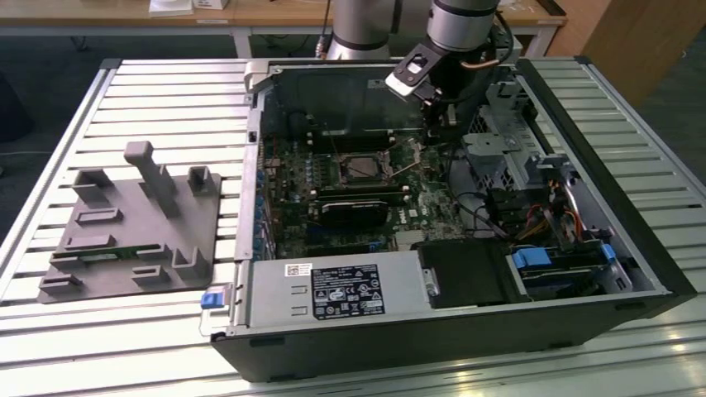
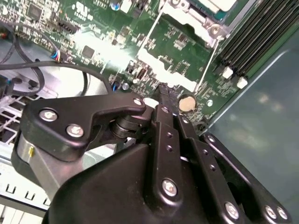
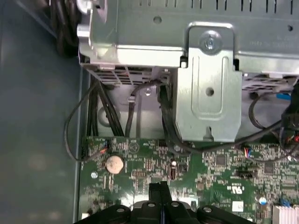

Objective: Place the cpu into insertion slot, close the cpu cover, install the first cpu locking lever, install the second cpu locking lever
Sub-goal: 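Close the cpu cover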

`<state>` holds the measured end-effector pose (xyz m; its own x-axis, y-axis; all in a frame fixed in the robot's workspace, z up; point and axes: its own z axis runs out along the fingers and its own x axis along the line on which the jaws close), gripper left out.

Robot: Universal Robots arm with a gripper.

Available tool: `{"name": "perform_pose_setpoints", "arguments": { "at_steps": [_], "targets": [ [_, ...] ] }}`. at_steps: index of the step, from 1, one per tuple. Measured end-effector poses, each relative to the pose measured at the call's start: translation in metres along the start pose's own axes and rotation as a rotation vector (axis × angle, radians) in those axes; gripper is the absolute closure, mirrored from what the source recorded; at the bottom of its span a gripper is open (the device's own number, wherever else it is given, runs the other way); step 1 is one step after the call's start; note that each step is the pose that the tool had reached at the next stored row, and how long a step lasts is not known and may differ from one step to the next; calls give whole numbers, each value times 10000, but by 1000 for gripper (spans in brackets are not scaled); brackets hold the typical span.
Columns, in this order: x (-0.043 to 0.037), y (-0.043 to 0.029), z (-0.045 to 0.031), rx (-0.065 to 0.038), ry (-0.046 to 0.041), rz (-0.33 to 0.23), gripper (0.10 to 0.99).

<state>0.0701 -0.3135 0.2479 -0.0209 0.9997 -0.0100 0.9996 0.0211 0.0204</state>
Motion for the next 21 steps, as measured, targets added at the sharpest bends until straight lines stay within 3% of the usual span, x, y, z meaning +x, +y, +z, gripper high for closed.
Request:
{"name": "perform_pose_setpoints", "arguments": {
  "at_steps": [4,9,12,21],
  "targets": [
    [3,45,51,45,1,-1,980],
    [4,42,112,93,2,-1,980],
    [5,-30,111,93,3,-2,980],
    [8,-150,48,92,30,-3,980]
  ]
}}
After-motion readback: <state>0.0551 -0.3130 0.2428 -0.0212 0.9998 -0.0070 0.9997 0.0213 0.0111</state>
